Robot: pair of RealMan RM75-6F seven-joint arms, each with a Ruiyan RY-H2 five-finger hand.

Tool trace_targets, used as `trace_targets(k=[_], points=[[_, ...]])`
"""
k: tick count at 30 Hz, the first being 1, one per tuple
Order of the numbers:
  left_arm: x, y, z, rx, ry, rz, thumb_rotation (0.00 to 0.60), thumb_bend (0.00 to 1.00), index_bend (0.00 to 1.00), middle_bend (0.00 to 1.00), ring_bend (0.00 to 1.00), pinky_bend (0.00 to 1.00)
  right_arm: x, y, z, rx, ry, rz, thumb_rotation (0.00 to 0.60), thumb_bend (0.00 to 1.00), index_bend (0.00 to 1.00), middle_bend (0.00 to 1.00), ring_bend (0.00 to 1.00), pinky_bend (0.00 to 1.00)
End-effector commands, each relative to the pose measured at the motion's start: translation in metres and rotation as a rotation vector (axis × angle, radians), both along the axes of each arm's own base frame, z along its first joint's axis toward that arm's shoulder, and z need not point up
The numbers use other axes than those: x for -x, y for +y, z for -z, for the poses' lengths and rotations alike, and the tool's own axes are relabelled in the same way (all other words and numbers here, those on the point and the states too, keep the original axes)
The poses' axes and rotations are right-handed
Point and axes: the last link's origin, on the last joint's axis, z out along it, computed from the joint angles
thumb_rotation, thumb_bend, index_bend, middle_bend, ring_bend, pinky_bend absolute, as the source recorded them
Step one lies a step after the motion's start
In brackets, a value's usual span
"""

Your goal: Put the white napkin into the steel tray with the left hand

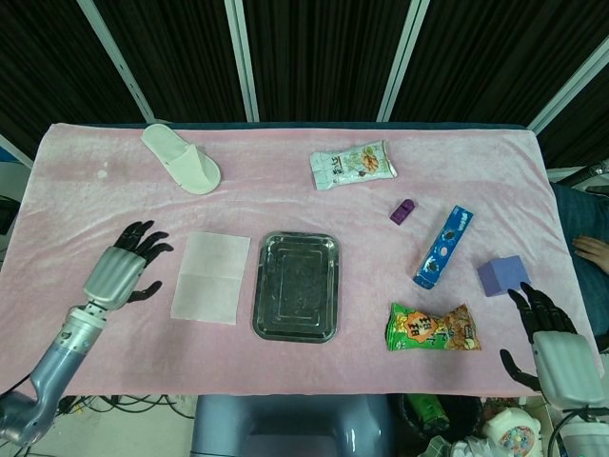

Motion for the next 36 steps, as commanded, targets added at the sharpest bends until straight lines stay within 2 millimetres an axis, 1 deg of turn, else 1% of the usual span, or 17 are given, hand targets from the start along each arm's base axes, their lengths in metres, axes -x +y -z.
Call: trace_targets(k=[1,2,3,4,8,11,12,14,16,19,23,27,30,36], points=[[0.024,-0.032,-0.015,-0.046,0.049,-0.090,0.600,0.25,0.30,0.18,0.00,0.08,0.017,0.026,0.005,0.062,0.009,-0.010,0.600,0.29,0.00,0.00,0.06,0.15],[0.030,-0.041,-0.017,-0.044,0.053,-0.118,0.600,0.25,0.30,0.18,0.00,0.08,0.023,0.028,0.006,0.088,0.032,-0.019,0.600,0.29,0.00,0.00,0.06,0.15],[0.044,-0.055,-0.017,-0.021,0.067,-0.182,0.600,0.25,0.30,0.18,0.00,0.08,0.034,0.027,0.006,0.119,0.034,0.013,0.600,0.29,0.00,0.00,0.06,0.15],[0.047,-0.061,-0.017,-0.015,0.070,-0.196,0.600,0.25,0.30,0.18,0.00,0.08,0.040,0.026,0.007,0.134,0.028,0.021,0.600,0.29,0.00,0.00,0.06,0.15],[0.053,-0.071,-0.012,0.016,0.074,-0.217,0.600,0.25,0.31,0.18,0.00,0.08,0.049,0.024,0.009,0.157,0.017,0.032,0.600,0.29,0.00,0.00,0.06,0.15],[0.058,-0.075,-0.003,0.035,0.067,-0.221,0.600,0.25,0.32,0.18,0.00,0.07,0.053,0.023,0.012,0.148,0.013,0.031,0.600,0.29,0.00,0.00,0.06,0.15],[0.061,-0.076,0.004,0.047,0.051,-0.228,0.600,0.25,0.32,0.18,0.00,0.06,0.053,0.022,0.013,0.143,0.007,0.028,0.600,0.29,0.00,0.00,0.06,0.15],[0.060,-0.068,0.022,0.067,-0.001,-0.228,0.600,0.25,0.32,0.18,0.00,0.06,0.054,0.022,0.016,0.128,0.004,0.032,0.600,0.29,0.00,0.00,0.06,0.15],[0.057,-0.062,0.034,0.059,-0.028,-0.197,0.600,0.25,0.33,0.18,0.00,0.05,0.055,0.022,0.017,0.128,-0.005,0.040,0.600,0.29,0.00,0.00,0.06,0.15],[0.053,-0.056,0.050,0.049,-0.026,-0.164,0.600,0.25,0.33,0.18,0.00,0.05,0.055,0.023,0.016,0.129,-0.010,0.050,0.600,0.29,0.00,0.00,0.06,0.15],[0.042,-0.049,0.069,0.045,-0.036,-0.152,0.600,0.25,0.33,0.18,0.00,0.05,0.056,0.023,0.017,0.123,-0.020,0.060,0.600,0.29,0.00,0.00,0.06,0.15],[0.034,-0.043,0.079,0.035,-0.023,-0.145,0.600,0.25,0.33,0.18,0.00,0.05,0.056,0.024,0.017,0.115,-0.018,0.063,0.600,0.29,0.00,0.00,0.06,0.15],[0.025,-0.039,0.085,0.041,-0.053,-0.145,0.600,0.25,0.33,0.18,0.00,0.05,0.056,0.024,0.018,0.108,-0.016,0.066,0.600,0.29,0.00,0.00,0.06,0.15],[0.015,-0.038,0.094,0.066,-0.046,-0.118,0.600,0.25,0.34,0.17,0.00,0.05,0.056,0.024,0.018,0.103,-0.017,0.067,0.600,0.30,0.00,0.00,0.06,0.15]])
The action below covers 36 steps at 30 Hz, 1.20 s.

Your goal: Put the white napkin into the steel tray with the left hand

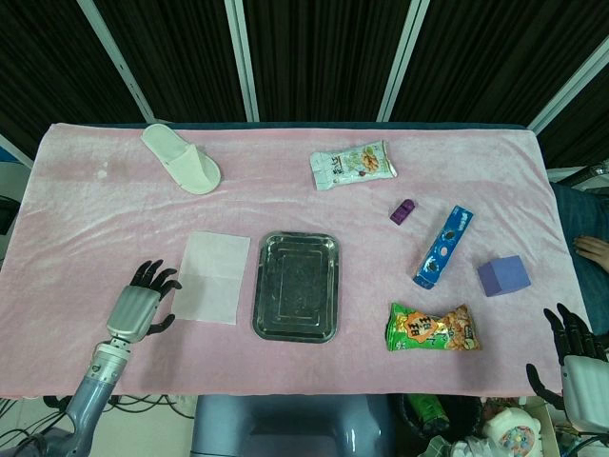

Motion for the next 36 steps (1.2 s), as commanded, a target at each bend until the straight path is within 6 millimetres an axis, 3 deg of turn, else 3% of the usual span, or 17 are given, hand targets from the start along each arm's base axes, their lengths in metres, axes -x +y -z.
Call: trace_targets(k=[1,18,36], points=[[-0.003,0.000,0.005,0.021,0.010,0.013,0.600,0.25,0.34,0.17,0.00,0.05,0.000,0.000,0.000,-0.002,-0.001,0.000,0.600,0.30,0.00,0.00,0.06,0.15],[-0.008,-0.003,0.025,0.081,0.013,0.048,0.600,0.25,0.33,0.16,0.00,0.02,0.002,-0.001,0.001,-0.020,-0.014,0.030,0.600,0.31,0.00,0.00,0.06,0.15],[0.012,-0.001,0.025,0.026,0.053,0.037,0.600,0.29,0.33,0.16,0.00,0.02,0.003,-0.003,0.001,-0.032,-0.020,0.049,0.600,0.31,0.00,0.00,0.06,0.15]])
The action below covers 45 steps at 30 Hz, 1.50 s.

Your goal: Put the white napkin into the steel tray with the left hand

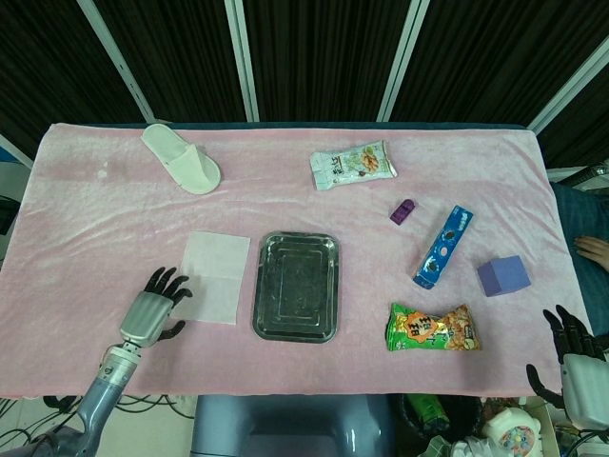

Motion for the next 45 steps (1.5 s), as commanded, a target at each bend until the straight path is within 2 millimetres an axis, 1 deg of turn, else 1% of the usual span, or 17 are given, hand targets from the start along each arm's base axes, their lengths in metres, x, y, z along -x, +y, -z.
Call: trace_targets(k=[1,5,9,13,16,21,40,45], points=[[0.002,0.002,0.001,-0.003,0.005,-0.006,0.600,0.29,0.33,0.16,0.00,0.02,0.000,0.000,0.000,-0.002,0.001,0.000,0.600,0.31,0.00,0.00,0.06,0.15],[0.001,0.002,0.002,-0.007,0.005,0.005,0.600,0.29,0.33,0.16,0.00,0.02,0.000,0.000,0.000,0.000,0.002,0.003,0.600,0.31,0.00,0.00,0.06,0.15],[0.002,0.003,0.002,-0.014,0.009,0.008,0.600,0.33,0.33,0.16,0.00,0.02,0.000,0.000,0.000,0.001,0.000,0.006,0.600,0.31,0.00,0.00,0.06,0.15],[0.005,0.003,0.001,-0.024,0.005,0.001,0.600,0.33,0.34,0.16,0.00,0.02,0.000,0.000,0.000,-0.002,-0.002,0.008,0.600,0.31,0.00,0.00,0.06,0.15],[0.007,0.002,0.000,-0.031,0.000,0.001,0.600,0.36,0.36,0.16,0.00,0.02,0.000,0.000,0.000,0.001,-0.007,0.015,0.600,0.31,0.00,0.00,0.06,0.15],[0.008,0.004,-0.002,-0.047,-0.006,0.001,0.600,0.39,0.43,0.18,0.00,0.02,0.000,0.000,0.000,0.002,-0.008,0.020,0.600,0.31,0.00,0.00,0.06,0.15],[0.016,0.003,-0.010,-0.047,-0.044,-0.060,0.600,0.41,0.53,0.22,0.00,0.02,0.001,0.000,0.000,0.000,-0.008,0.028,0.600,0.33,0.00,0.00,0.06,0.15],[0.016,0.004,-0.012,-0.049,-0.050,-0.068,0.600,0.41,0.56,0.23,0.00,0.02,0.001,0.000,0.000,0.001,-0.010,0.030,0.600,0.33,0.00,0.00,0.06,0.15]])
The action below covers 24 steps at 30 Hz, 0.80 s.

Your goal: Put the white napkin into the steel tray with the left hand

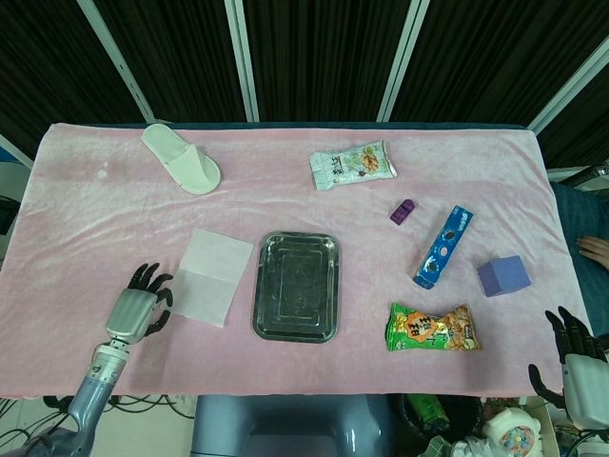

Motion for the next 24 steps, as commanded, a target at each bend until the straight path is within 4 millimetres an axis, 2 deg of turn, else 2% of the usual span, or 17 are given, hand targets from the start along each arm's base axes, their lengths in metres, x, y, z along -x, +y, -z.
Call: trace_targets(k=[1,12,20,24], points=[[-0.001,0.001,-0.001,-0.003,-0.001,-0.001,0.600,0.41,0.56,0.23,0.00,0.02,0.000,0.000,0.000,0.000,0.000,0.001,0.600,0.33,0.00,0.00,0.06,0.15],[-0.013,0.007,-0.003,0.007,-0.031,-0.007,0.600,0.41,0.58,0.25,0.00,0.02,0.000,0.000,-0.001,0.001,-0.002,0.004,0.600,0.33,0.00,0.00,0.06,0.15],[-0.020,0.014,-0.004,0.044,-0.018,-0.037,0.600,0.51,0.58,0.26,0.00,0.02,0.000,0.000,-0.001,-0.001,-0.005,0.008,0.600,0.33,0.00,0.00,0.06,0.15],[-0.030,0.019,-0.006,0.050,-0.054,-0.043,0.600,0.53,0.59,0.26,0.00,0.02,0.000,0.001,-0.001,-0.001,-0.005,0.008,0.600,0.33,0.00,0.00,0.06,0.15]])
